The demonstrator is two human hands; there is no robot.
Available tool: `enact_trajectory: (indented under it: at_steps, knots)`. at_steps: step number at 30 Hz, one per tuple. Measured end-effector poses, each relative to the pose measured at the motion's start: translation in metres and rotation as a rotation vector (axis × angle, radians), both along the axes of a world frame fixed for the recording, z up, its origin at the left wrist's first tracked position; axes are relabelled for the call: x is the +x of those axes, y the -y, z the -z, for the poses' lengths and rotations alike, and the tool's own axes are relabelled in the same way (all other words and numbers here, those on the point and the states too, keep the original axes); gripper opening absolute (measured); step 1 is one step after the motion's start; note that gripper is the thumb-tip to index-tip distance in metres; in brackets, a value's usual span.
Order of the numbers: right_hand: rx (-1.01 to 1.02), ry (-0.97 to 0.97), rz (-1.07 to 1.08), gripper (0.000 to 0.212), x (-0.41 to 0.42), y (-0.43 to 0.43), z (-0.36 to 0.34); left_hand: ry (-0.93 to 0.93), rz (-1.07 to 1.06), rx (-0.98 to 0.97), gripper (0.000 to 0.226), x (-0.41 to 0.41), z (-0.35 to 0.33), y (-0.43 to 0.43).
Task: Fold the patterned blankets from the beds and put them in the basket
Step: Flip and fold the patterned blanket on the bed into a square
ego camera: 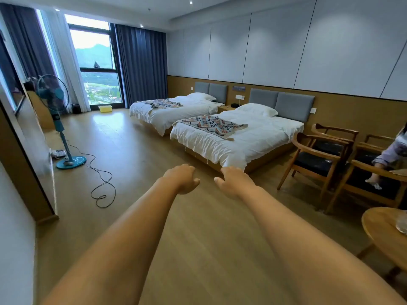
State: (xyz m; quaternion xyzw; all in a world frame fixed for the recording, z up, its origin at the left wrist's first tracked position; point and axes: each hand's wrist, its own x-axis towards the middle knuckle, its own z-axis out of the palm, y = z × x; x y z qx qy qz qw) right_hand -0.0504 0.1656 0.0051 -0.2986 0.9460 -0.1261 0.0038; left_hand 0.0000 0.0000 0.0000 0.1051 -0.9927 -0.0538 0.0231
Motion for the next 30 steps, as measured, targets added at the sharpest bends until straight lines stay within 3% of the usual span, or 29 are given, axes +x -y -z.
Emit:
enact_trajectory:
  at_steps: [5, 30]
  knots:
    - [-0.002, 0.012, 0.001, 0.05, -0.039, 0.018, 0.006, -0.008, -0.03, -0.086, 0.055, -0.035, 0.001, 0.023]
    - [-0.045, 0.114, 0.024, 0.051, -0.351, 0.265, 0.043, 0.038, 0.07, -0.021, 0.051, -0.346, 0.01, 0.253]
